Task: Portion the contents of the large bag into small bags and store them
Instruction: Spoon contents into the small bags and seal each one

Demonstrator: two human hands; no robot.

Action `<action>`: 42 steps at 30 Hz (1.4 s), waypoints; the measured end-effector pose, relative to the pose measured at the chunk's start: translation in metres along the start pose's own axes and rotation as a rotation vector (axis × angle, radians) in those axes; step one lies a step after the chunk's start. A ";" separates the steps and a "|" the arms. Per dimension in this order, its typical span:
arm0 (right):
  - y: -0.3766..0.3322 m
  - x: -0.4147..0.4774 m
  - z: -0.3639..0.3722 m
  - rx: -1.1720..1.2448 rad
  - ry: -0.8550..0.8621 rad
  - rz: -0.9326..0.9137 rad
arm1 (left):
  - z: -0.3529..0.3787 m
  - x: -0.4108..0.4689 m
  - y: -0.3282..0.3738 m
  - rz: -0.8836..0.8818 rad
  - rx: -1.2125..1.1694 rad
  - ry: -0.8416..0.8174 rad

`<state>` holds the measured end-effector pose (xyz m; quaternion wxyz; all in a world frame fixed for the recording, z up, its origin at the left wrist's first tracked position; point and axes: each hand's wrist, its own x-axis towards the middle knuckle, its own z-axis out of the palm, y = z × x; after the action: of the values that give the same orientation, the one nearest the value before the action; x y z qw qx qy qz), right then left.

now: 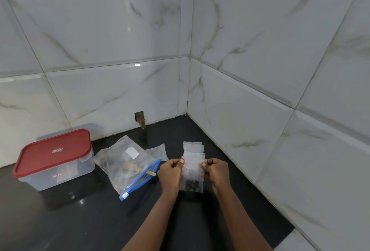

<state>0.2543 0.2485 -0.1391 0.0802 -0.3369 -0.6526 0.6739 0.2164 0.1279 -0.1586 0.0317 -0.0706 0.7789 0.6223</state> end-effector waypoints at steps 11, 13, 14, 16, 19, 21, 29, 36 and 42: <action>0.010 0.012 0.000 -0.085 0.098 0.010 | 0.017 0.006 -0.002 0.010 0.155 0.011; 0.012 0.016 0.000 -0.078 0.100 -0.002 | 0.019 0.009 -0.003 0.005 0.143 0.005; 0.013 0.018 0.000 -0.083 0.105 -0.004 | 0.020 0.011 -0.003 0.010 0.146 0.001; 0.015 0.023 0.000 -0.092 0.122 -0.014 | 0.022 0.014 -0.003 0.021 0.145 0.005; 0.017 0.031 0.002 -0.105 0.156 -0.040 | 0.026 0.018 0.000 0.028 0.152 0.009; 0.016 0.035 0.003 -0.129 0.167 -0.053 | 0.030 0.021 0.000 0.028 0.170 0.011; 0.018 0.046 0.005 -0.241 0.173 -0.091 | 0.038 0.025 -0.006 0.010 0.238 0.010; 0.021 0.047 0.011 -0.390 0.253 -0.193 | 0.035 0.029 -0.001 0.026 0.241 0.004; 0.000 0.047 0.046 -0.592 0.193 -0.473 | 0.023 0.038 0.011 0.058 0.208 0.066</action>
<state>0.1933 0.2361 -0.1594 0.1938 -0.2475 -0.8678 0.3847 0.1767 0.1498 -0.1584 -0.0047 -0.0649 0.8417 0.5361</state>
